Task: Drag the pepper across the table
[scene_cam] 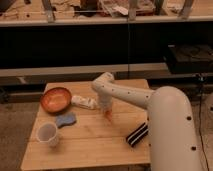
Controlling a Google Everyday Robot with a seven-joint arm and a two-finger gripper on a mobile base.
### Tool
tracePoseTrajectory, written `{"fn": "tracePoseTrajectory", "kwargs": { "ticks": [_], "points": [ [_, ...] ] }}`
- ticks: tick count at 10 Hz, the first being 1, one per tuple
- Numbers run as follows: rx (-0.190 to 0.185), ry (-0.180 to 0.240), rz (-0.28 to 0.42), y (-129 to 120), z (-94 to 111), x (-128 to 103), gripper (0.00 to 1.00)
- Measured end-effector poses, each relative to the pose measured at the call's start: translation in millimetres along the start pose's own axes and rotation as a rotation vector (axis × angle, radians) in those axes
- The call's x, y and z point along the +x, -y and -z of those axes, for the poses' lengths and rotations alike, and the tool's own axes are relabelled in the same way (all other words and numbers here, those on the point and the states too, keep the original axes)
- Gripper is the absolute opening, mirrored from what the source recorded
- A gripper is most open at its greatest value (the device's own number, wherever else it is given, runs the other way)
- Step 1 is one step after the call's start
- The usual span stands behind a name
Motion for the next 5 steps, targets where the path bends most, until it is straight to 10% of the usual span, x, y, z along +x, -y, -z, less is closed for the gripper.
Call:
{"fn": "tracePoseTrajectory", "kwargs": {
  "ticks": [5],
  "points": [
    [0.007, -0.006, 0.004, 5.0, 0.0, -14.1, 0.0]
  ]
}}
